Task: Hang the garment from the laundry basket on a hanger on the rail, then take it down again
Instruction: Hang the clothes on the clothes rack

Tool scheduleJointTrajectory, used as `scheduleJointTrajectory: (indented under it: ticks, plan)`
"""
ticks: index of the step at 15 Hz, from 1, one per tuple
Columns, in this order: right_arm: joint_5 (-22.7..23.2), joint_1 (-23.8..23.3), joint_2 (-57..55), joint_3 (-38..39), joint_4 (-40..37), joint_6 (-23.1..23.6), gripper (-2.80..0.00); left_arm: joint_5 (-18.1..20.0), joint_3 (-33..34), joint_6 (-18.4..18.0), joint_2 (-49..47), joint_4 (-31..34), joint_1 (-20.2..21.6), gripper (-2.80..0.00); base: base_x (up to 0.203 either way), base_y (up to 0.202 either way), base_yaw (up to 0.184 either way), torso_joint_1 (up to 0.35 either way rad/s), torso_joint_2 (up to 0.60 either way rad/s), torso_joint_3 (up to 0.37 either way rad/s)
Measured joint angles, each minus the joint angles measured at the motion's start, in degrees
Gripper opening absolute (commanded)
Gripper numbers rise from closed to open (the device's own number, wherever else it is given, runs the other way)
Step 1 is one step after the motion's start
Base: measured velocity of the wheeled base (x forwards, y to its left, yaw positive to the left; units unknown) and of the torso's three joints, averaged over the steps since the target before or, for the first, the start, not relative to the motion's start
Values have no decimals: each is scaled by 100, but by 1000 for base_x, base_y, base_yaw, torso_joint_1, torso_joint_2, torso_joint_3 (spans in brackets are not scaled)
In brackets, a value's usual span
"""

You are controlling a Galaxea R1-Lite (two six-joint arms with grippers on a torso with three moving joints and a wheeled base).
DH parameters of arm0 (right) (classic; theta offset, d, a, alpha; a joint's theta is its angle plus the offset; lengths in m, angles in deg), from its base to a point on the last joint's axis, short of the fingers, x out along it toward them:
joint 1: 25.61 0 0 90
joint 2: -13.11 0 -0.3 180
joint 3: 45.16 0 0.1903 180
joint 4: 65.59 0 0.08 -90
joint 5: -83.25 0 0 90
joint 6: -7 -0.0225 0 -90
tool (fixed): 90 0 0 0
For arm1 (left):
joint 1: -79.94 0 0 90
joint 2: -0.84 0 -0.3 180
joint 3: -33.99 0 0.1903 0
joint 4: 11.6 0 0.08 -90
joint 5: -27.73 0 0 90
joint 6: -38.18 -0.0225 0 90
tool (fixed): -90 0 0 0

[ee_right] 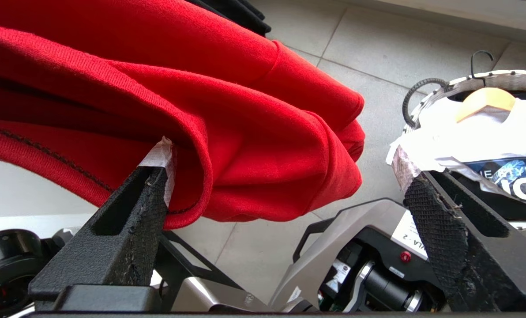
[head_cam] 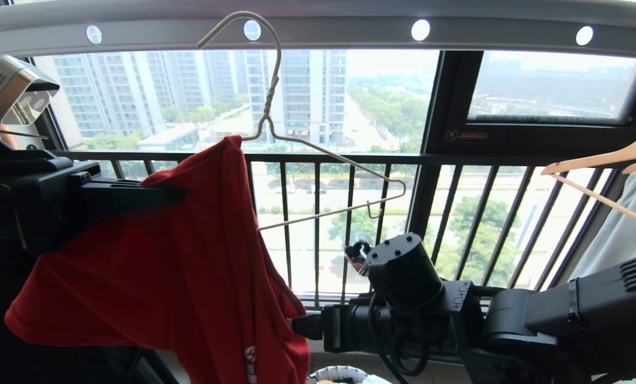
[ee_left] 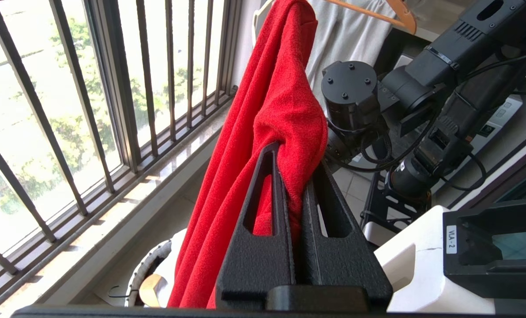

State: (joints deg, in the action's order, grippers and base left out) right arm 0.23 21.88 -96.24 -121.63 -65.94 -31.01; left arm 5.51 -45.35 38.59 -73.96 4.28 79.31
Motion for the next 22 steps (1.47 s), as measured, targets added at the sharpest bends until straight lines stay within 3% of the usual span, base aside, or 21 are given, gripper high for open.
scheduleJointTrajectory:
  ticks: [2,3,9,14,18,22]
  plan:
    - [-228,3,-110,-191,-138,142,0,-1,0,0,2,-1,0,-280,0,0,0,0,0,0]
    - [-376,3,-157,-230,-173,202,-280,-1,0,-1,5,-2,0,-280,0,0,0,0,0,0]
    - [-499,-106,-12,-48,-173,243,-280,0,7,0,35,-1,72,-280,0,0,0,0,0,0]
    - [-503,-617,406,100,-167,668,-280,3,9,10,51,10,78,-280,0,0,0,0,0,0]
    - [-499,-1116,528,80,-122,1089,-280,13,4,563,336,-11,72,-280,0,0,0,0,0,0]
    - [-497,-1425,528,-94,-109,1300,-280,22,20,793,576,-74,55,-280,0,0,0,0,0,0]
